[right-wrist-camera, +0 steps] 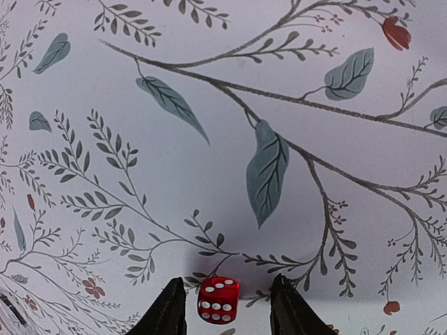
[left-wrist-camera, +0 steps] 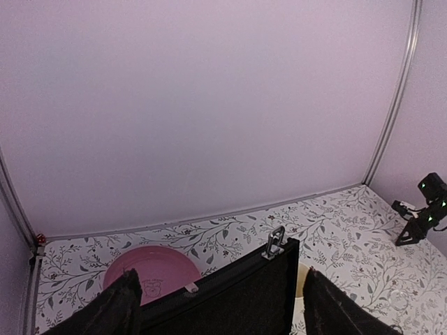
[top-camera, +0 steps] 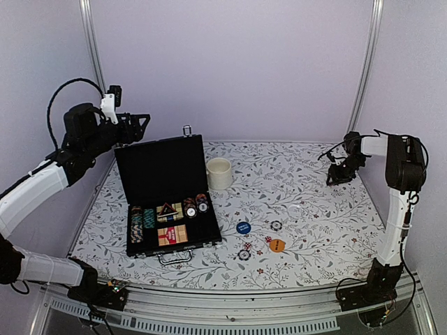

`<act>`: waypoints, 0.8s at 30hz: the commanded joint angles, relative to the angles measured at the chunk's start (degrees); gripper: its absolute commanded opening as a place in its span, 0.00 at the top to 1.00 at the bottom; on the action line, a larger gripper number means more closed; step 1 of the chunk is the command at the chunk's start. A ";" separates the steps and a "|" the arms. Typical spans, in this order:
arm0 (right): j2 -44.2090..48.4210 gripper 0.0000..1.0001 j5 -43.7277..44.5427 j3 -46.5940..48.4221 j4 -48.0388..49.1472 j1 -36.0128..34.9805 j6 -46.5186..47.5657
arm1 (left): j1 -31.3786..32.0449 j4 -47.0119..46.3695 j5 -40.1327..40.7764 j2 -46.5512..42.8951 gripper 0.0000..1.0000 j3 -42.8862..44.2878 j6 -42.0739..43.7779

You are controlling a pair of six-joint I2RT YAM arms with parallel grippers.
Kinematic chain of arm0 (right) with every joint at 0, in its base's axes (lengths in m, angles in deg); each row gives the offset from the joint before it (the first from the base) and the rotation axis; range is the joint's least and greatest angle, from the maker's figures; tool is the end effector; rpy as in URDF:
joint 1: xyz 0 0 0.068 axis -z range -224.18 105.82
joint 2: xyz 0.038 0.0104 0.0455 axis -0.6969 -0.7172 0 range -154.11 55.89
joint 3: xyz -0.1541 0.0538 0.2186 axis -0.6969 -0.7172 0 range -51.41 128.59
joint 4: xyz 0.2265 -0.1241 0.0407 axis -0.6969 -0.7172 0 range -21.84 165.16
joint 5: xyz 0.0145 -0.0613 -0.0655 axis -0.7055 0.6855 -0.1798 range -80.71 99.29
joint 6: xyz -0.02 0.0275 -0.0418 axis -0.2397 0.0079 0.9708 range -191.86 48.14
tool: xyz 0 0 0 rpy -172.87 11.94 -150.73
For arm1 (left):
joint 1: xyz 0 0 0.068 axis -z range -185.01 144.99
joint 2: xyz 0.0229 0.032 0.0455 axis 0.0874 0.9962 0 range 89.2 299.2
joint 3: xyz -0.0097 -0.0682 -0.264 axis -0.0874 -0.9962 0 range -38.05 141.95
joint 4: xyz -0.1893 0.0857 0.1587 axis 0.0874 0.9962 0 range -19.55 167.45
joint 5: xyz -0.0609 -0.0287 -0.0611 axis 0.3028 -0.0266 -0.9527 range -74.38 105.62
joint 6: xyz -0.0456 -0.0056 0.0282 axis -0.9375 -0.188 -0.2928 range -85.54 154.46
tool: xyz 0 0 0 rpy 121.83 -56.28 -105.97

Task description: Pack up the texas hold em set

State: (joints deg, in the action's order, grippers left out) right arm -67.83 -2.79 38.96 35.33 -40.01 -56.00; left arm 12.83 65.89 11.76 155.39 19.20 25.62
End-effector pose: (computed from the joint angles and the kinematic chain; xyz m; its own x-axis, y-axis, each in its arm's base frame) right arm 0.4351 -0.0241 0.1444 -0.9213 -0.2008 -0.3331 -0.2506 0.9614 0.1136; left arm 0.2600 -0.0862 0.3679 -0.1287 -0.1197 -0.9844 0.3540 0.9217 -0.1584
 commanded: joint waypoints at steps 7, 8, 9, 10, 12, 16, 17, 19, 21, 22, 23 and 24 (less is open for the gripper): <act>-1.94 0.79 2.48 -1.10 1.20 -0.05 1.58 | 0.50 0.24 0.21 0.25 0.20 0.75 0.23; -1.51 0.80 2.55 -1.34 1.29 -0.30 1.82 | 0.48 0.21 0.18 0.30 0.20 0.75 0.18; -0.83 0.83 2.44 -1.71 1.33 -0.75 2.13 | 0.52 0.20 0.21 0.33 0.20 0.75 0.27; 0.05 0.86 2.26 -2.10 1.40 -1.35 2.50 | 0.49 0.22 0.30 0.42 0.20 0.71 0.31; 2.29 0.88 0.81 -3.10 1.44 -3.16 3.46 | 0.48 0.19 0.27 0.65 0.20 0.75 0.27; 7.52 0.89 -2.42 -4.46 1.32 -8.92 5.28 | 0.48 0.16 -0.05 1.07 0.20 0.74 0.16; 8.58 0.90 -3.55 -4.53 1.09 -10.94 5.75 | 0.46 0.16 -0.14 1.16 0.20 0.75 0.12; 10.60 0.90 -5.48 -4.46 0.53 -15.86 7.22 | 0.43 0.16 -0.12 1.17 0.20 0.75 0.14; 12.00 0.90 -7.08 -3.98 0.10 -20.82 8.32 | 0.29 0.16 0.10 1.22 0.20 0.75 0.18; 12.47 0.90 -7.75 -3.47 -0.22 -23.40 8.84 | 0.25 0.16 0.25 1.15 0.20 0.75 0.22; 12.63 0.90 -8.35 -2.81 -0.55 -25.94 9.68 | 0.18 0.16 0.35 1.21 0.20 0.75 0.23; 12.56 0.90 -8.85 -2.06 -0.85 -28.35 10.13 | 0.10 0.16 0.42 1.18 0.20 0.75 0.25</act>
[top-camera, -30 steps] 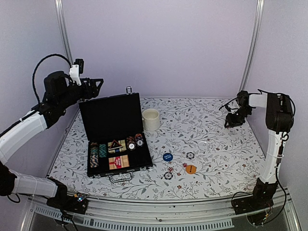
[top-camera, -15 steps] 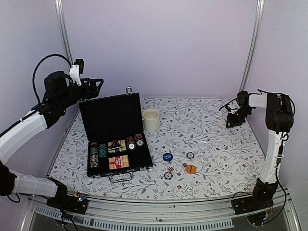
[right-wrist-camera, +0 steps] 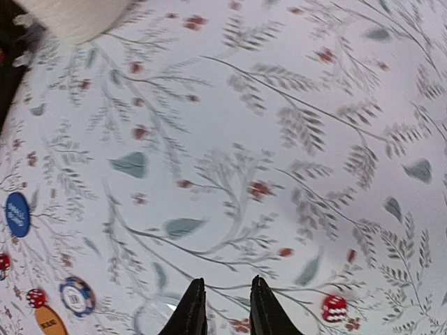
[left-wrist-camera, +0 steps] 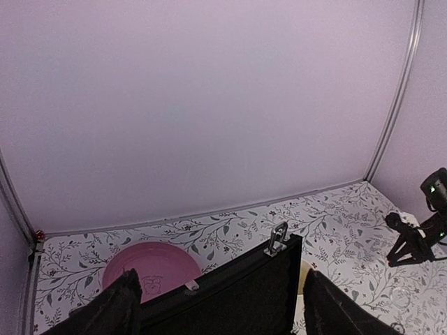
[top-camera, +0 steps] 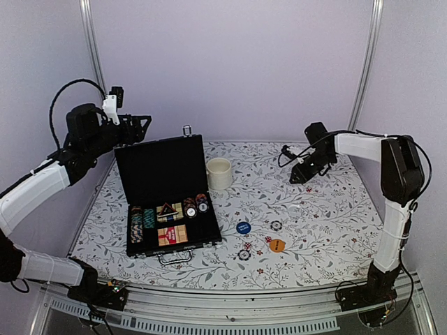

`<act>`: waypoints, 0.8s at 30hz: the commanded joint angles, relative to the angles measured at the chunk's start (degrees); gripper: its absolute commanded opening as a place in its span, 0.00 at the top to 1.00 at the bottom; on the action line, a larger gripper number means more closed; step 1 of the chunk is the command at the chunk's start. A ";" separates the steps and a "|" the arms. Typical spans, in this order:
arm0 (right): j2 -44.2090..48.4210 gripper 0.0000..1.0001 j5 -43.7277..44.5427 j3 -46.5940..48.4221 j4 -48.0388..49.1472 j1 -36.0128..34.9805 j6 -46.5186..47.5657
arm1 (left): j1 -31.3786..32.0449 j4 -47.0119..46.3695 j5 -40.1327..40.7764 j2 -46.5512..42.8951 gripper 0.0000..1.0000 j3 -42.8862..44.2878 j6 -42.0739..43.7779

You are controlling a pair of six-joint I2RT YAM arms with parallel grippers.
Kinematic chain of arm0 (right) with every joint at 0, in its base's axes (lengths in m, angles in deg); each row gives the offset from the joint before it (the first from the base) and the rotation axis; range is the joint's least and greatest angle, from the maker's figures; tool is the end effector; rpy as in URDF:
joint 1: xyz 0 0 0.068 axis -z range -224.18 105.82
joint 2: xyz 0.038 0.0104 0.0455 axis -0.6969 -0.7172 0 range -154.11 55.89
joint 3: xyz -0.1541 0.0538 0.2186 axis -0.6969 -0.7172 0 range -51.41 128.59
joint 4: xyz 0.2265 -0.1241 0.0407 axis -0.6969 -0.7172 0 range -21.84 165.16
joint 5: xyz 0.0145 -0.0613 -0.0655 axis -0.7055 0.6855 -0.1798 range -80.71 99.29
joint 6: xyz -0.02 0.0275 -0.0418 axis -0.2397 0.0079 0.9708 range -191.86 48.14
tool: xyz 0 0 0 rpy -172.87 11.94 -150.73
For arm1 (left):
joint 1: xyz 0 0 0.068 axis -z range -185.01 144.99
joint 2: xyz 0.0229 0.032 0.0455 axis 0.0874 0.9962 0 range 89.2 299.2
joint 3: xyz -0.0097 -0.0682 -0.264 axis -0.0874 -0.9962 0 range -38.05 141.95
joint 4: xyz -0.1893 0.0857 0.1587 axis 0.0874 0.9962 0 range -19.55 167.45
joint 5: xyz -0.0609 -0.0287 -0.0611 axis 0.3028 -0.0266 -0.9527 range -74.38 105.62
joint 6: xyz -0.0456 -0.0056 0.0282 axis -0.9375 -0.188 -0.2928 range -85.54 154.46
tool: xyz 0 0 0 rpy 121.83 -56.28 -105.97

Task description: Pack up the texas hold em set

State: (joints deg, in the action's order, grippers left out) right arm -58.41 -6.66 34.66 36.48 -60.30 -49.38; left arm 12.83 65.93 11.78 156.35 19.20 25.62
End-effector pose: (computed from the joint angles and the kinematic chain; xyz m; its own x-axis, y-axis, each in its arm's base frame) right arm 0.3962 0.1249 0.1916 -0.6749 -0.5777 -0.4590 -0.6802 0.7282 0.0836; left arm 0.2640 -0.0875 0.3635 -0.1450 -0.1145 -0.9828 0.3510 0.9227 -0.1593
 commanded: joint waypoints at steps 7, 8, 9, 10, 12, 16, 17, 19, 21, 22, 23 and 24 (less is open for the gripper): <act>-0.20 0.89 -2.16 9.12 -3.87 -16.48 3.05 | 0.00 0.04 0.72 -0.01 0.20 0.56 0.49; -0.42 0.88 -0.66 9.38 -4.02 -15.98 2.56 | -0.03 0.03 0.78 0.05 0.20 0.51 0.49; -0.43 0.86 0.97 9.20 -4.05 -14.90 2.22 | -0.05 0.03 0.77 0.08 0.20 0.49 0.49; -0.36 0.83 2.24 8.83 -4.06 -13.76 2.07 | -0.09 0.03 0.72 0.08 0.20 0.50 0.49; 0.13 0.66 3.36 7.87 -4.14 -10.48 1.31 | -0.04 -0.05 0.57 0.10 0.20 0.58 0.49; 0.65 0.44 6.10 5.89 -5.29 -4.39 0.26 | -0.01 -0.06 0.25 0.26 0.20 0.58 0.32; 0.59 0.42 7.25 5.53 -5.80 -3.32 0.35 | -0.03 -0.06 0.17 0.29 0.20 0.58 0.27; 0.20 0.41 8.38 4.70 -6.66 -1.36 0.83 | -0.04 -0.06 0.22 0.47 0.20 0.58 0.31; -0.66 0.40 8.64 4.30 -7.88 0.26 1.13 | -0.09 -0.06 0.09 0.60 0.20 0.58 0.23; -1.33 0.40 8.84 4.34 -8.69 0.90 1.40 | -0.02 -0.06 0.04 0.67 0.20 0.60 0.16; -1.95 0.41 9.13 4.31 -9.30 1.52 1.57 | -0.02 -0.06 -0.09 0.76 0.20 0.58 0.14; -2.46 0.41 9.37 4.29 -9.61 2.12 1.74 | -0.02 -0.06 -0.14 0.78 0.20 0.58 0.07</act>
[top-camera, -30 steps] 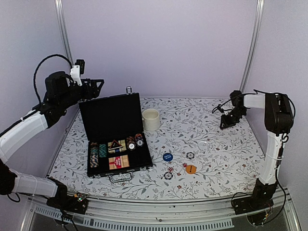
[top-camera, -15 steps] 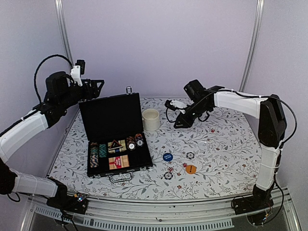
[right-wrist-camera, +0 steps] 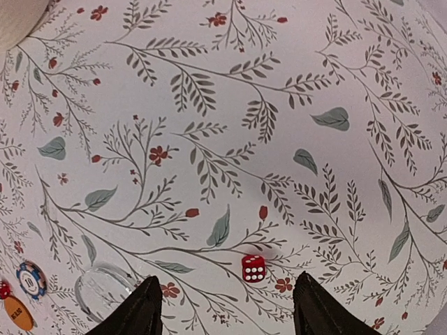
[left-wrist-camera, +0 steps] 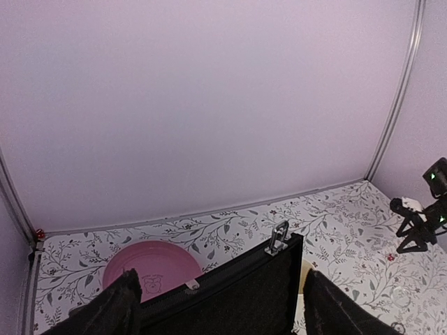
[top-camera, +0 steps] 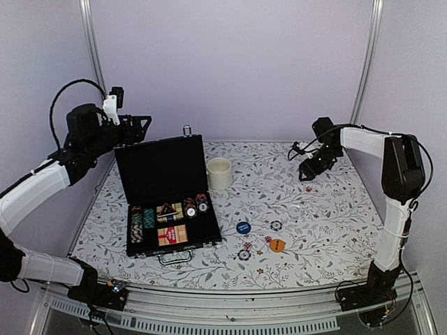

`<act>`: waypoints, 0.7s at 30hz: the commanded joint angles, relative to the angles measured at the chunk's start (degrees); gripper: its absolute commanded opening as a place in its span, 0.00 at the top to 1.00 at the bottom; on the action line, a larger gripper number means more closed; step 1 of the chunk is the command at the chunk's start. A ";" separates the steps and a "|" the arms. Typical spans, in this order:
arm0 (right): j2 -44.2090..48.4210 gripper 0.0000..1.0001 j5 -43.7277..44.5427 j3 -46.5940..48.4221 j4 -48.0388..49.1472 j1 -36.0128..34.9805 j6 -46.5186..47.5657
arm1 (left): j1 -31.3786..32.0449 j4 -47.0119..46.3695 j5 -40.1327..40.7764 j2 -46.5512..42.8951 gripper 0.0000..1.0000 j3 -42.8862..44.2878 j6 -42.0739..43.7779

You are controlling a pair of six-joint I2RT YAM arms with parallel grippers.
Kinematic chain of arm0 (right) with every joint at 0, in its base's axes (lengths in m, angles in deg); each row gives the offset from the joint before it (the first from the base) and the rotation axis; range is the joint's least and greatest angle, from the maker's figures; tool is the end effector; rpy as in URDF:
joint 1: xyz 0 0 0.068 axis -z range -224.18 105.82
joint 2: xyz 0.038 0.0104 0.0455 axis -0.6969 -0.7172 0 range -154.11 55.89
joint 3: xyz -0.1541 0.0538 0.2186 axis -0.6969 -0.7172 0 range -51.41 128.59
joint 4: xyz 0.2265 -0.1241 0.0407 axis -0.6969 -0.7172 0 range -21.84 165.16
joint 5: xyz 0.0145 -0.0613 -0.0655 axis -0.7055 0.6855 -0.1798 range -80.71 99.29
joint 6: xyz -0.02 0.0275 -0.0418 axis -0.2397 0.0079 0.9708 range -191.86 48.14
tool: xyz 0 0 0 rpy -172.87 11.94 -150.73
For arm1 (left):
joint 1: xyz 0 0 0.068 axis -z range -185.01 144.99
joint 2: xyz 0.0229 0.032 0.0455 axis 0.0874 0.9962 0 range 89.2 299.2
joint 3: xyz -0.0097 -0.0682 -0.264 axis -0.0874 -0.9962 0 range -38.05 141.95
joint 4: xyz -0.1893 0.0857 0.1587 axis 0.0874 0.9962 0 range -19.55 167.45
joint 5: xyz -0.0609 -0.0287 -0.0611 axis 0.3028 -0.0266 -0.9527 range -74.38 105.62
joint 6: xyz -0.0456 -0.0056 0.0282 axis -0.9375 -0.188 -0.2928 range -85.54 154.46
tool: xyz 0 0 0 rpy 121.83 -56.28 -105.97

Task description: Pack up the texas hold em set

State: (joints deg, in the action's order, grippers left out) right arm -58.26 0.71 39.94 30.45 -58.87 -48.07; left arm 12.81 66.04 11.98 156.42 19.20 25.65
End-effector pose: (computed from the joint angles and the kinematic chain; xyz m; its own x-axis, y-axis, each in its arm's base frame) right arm 0.4038 0.1115 0.2139 -0.6944 -0.5944 -0.4056 -0.6405 0.7675 -0.0282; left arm 0.2644 -0.0874 0.3630 -0.1472 -0.1133 -0.9826 0.3471 0.9243 -0.1586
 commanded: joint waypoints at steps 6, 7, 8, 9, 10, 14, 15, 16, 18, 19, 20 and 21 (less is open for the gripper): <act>-5.62 0.47 2.20 -0.83 -3.63 2.75 1.06 | -0.06 -0.17 -0.36 0.77 0.20 0.58 -0.06; -6.17 0.49 2.17 -0.76 -3.59 2.82 1.22 | -0.02 -0.17 -0.33 0.73 0.20 0.62 0.02; -6.78 0.50 2.21 -0.74 -3.56 2.91 1.45 | 0.05 -0.17 -0.36 0.72 0.20 0.58 0.03; -7.36 0.52 2.37 -0.61 -3.45 2.94 1.50 | -0.04 -0.17 -0.32 0.72 0.20 0.58 0.03; -7.82 0.53 2.50 -0.50 -3.38 2.93 1.52 | 0.00 -0.12 -0.32 0.72 0.20 0.58 0.03; -9.16 0.55 3.46 0.08 -2.70 3.00 1.11 | -0.07 -0.17 -0.24 0.66 0.20 0.58 0.03; -9.43 0.56 3.82 0.25 -2.47 3.01 0.89 | -0.01 -0.19 -0.30 0.65 0.20 0.58 0.03; -9.61 0.56 4.05 0.38 -2.46 3.01 0.84 | -0.01 -0.17 -0.26 0.63 0.20 0.58 0.03; -9.89 0.57 4.23 0.70 -2.37 3.17 0.67 | 0.00 -0.17 -0.30 0.63 0.20 0.58 0.03; -10.06 0.58 4.15 0.86 -2.26 3.26 0.65 | -0.02 -0.17 -0.31 0.63 0.20 0.58 0.00; -10.19 0.59 4.04 1.03 -2.23 3.35 0.64 | 0.01 -0.17 -0.36 0.63 0.20 0.58 0.03; -10.35 0.61 3.89 1.07 -2.23 3.44 0.64 | -0.06 -0.17 -0.34 0.63 0.20 0.58 0.03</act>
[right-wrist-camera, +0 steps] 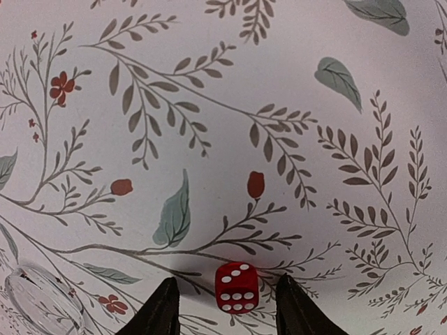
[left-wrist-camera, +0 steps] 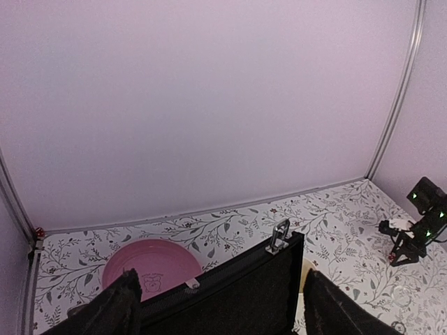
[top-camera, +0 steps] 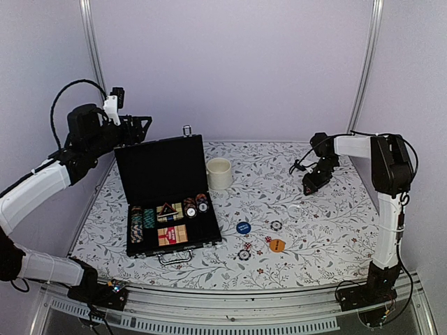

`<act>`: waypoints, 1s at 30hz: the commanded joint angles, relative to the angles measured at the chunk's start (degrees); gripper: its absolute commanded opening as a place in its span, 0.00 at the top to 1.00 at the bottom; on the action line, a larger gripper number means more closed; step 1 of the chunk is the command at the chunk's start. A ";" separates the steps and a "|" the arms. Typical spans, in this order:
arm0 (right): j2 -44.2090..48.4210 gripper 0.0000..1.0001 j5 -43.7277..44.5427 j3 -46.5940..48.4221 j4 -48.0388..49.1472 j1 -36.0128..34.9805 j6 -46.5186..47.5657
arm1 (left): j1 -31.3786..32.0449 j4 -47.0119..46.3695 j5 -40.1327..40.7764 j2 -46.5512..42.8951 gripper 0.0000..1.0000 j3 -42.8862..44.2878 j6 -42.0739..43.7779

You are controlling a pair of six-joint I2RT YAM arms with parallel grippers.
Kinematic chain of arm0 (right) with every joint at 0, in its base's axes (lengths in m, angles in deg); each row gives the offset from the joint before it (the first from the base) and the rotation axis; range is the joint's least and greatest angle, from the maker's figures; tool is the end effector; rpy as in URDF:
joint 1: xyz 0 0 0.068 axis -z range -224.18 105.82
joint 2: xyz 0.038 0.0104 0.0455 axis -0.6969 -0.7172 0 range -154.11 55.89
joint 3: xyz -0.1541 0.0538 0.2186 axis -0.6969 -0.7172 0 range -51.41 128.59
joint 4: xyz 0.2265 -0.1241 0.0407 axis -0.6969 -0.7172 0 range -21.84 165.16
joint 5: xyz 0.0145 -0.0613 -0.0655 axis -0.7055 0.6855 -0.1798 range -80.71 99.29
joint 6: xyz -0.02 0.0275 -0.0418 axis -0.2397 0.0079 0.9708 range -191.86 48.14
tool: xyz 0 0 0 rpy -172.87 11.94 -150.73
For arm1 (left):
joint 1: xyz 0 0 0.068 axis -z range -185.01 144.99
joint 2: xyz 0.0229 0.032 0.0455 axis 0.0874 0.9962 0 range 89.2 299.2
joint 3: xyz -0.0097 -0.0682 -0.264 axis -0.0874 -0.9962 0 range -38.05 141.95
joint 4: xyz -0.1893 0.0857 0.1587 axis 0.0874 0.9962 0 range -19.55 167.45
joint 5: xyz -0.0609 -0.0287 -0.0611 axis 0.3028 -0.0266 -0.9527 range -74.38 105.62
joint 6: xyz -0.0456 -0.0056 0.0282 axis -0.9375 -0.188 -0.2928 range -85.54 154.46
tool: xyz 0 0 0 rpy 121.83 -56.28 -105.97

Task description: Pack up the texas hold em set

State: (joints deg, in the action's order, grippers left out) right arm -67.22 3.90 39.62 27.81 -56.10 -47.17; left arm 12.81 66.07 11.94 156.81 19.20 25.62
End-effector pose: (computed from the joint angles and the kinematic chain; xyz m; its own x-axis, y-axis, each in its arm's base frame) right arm 0.4139 0.0910 0.1478 -0.7810 -0.5899 -0.2052 -0.6039 0.7970 0.0072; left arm 0.2660 -0.0879 0.3612 -0.1543 -0.1116 -0.9817 0.3466 0.9244 -0.1595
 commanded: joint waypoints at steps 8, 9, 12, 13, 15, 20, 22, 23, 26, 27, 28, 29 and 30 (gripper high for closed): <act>-2.47 0.76 -0.81 1.37 0.42 1.12 0.22 | -0.04 -0.19 -0.51 0.28 0.20 0.58 -0.04; -2.61 0.77 -0.92 1.29 0.55 1.16 0.31 | -0.07 -0.19 -0.49 0.31 0.20 0.53 -0.04; -2.86 0.77 -1.02 1.31 1.09 1.12 0.57 | -0.05 -0.19 -0.61 0.32 0.20 0.58 -0.08; -2.92 0.77 -1.08 1.34 1.35 1.13 0.68 | -0.07 -0.19 -0.56 0.35 0.20 0.58 -0.12; -3.12 0.77 -1.39 1.47 1.56 1.12 0.83 | 0.03 -0.19 -0.62 0.41 0.20 0.58 -0.13; -3.55 0.77 -1.98 1.63 1.87 1.15 1.46 | -0.02 -0.19 -0.62 0.50 0.20 0.58 -0.13; -3.74 0.79 -2.08 1.53 2.02 1.16 1.75 | -0.04 -0.19 -0.66 0.50 0.20 0.58 -0.12; -3.83 0.80 -2.08 1.45 2.02 1.16 1.84 | 0.01 -0.19 -0.75 0.52 0.20 0.58 -0.12; -3.89 0.84 -2.10 1.19 1.89 1.13 1.65 | -0.04 -0.19 -0.66 0.59 0.20 0.58 -0.14; -3.75 0.86 -2.09 1.12 1.86 1.14 1.53 | -0.04 -0.17 -0.69 0.59 0.20 0.58 -0.17; -3.58 0.87 -2.08 1.04 1.64 1.16 1.39 | -0.02 -0.19 -0.68 0.59 0.20 0.58 -0.13; -3.29 0.88 -2.07 0.96 1.54 1.13 1.34 | 0.01 -0.19 -0.78 0.59 0.20 0.60 -0.12; -2.89 0.90 -2.02 0.92 1.28 1.16 1.33 | -0.02 -0.23 -0.80 0.67 0.20 0.65 -0.10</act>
State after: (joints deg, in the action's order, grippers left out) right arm -68.42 2.78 40.91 29.60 -55.25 -45.88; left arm 12.81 66.07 11.72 156.84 19.20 25.62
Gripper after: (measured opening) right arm 0.127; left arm 0.802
